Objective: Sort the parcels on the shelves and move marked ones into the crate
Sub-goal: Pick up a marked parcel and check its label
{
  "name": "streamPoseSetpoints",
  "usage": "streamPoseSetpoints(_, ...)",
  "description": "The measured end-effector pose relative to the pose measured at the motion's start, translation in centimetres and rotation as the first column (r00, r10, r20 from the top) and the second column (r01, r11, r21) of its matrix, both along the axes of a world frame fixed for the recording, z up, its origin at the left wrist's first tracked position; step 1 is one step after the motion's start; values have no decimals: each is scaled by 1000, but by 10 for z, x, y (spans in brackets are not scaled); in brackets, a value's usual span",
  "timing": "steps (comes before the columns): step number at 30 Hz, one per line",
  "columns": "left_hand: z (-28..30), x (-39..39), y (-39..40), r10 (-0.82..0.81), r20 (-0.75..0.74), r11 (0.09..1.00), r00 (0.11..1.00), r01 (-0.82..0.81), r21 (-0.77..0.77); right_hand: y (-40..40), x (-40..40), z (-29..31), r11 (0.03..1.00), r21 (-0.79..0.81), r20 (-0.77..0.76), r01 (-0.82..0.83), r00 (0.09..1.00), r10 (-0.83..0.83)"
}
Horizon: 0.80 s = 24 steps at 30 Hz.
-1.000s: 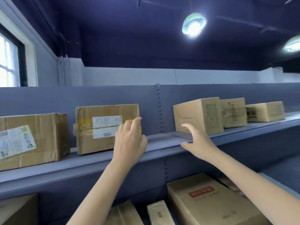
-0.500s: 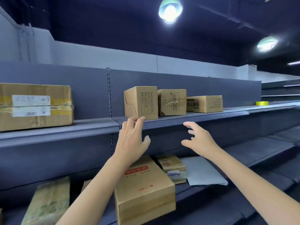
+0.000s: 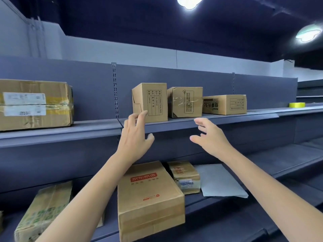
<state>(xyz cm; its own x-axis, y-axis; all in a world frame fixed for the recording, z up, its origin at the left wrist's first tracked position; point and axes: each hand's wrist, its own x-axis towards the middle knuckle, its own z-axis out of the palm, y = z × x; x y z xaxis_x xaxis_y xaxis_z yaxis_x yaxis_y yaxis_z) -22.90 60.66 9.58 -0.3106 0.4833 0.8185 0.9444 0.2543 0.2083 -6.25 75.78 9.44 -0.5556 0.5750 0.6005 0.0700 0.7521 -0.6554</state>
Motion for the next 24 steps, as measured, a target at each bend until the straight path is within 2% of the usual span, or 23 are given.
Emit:
streamPoseSetpoints(16, 23, -82, 62, -4, 67, 998, 998, 0, 60, 72, -101, 29, 996, 69, -28, -49, 998, 51)
streamPoseSetpoints(24, 42, -89, 76, 110, 18, 989, 994, -111, 96, 104, -151, 48, 991, 44, -33, -128, 991, 129)
